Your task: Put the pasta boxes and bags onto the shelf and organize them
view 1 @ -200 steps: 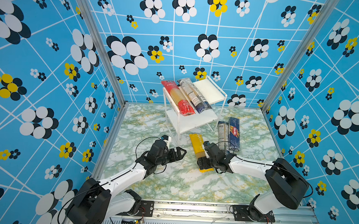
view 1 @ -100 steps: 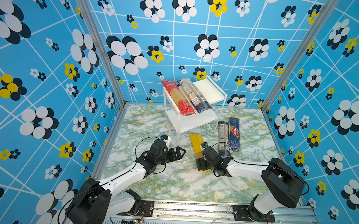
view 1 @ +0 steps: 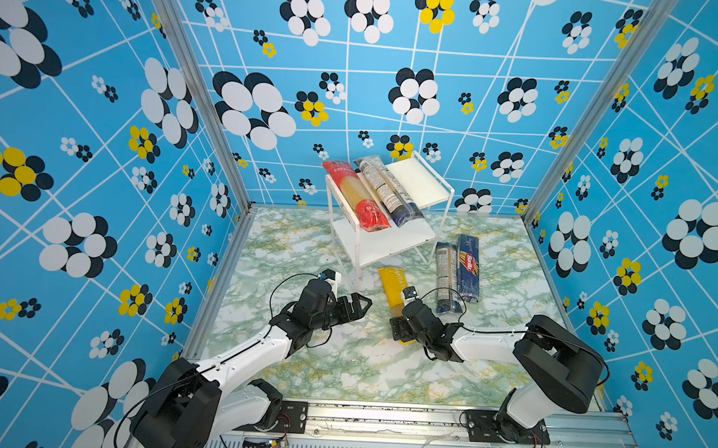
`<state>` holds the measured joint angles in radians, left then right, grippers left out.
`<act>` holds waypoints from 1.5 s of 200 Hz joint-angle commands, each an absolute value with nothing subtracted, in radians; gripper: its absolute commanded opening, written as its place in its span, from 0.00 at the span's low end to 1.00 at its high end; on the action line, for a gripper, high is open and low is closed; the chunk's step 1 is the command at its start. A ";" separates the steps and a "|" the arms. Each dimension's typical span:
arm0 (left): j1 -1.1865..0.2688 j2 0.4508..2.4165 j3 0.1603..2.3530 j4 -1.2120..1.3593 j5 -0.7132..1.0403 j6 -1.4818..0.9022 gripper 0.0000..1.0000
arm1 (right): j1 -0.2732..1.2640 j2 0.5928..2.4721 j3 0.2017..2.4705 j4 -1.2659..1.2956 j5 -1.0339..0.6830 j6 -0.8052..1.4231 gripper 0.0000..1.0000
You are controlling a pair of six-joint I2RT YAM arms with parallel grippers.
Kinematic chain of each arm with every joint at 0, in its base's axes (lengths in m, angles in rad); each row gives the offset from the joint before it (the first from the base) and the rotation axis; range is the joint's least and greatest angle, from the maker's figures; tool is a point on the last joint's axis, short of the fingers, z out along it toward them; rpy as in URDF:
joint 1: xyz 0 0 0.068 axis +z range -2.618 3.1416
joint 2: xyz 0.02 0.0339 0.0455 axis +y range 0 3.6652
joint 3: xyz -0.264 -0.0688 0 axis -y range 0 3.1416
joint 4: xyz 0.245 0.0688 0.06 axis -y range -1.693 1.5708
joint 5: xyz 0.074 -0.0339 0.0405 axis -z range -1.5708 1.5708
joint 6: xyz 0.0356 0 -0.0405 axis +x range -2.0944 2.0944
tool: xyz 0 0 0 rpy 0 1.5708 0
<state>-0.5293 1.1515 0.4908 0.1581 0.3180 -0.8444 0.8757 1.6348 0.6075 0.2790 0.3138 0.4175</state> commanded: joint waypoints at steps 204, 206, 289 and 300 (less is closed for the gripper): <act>-0.514 1.116 0.472 0.125 0.314 -0.833 0.99 | 0.894 1.713 0.541 0.229 0.259 0.480 0.34; -0.514 1.115 0.472 0.126 0.314 -0.833 0.99 | 0.894 1.713 0.541 0.229 0.259 0.480 0.34; -0.512 1.098 0.456 0.125 0.313 -0.834 0.99 | 0.891 1.668 0.569 0.162 0.242 0.466 0.09; -0.509 1.093 0.455 0.124 0.313 -0.833 0.99 | 0.889 1.666 0.573 0.158 0.240 0.466 0.03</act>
<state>-0.5228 1.1191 0.4778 0.1345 0.3172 -0.8444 0.8803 1.6447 0.5911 0.3405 0.3508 0.4644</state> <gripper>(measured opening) 0.991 0.503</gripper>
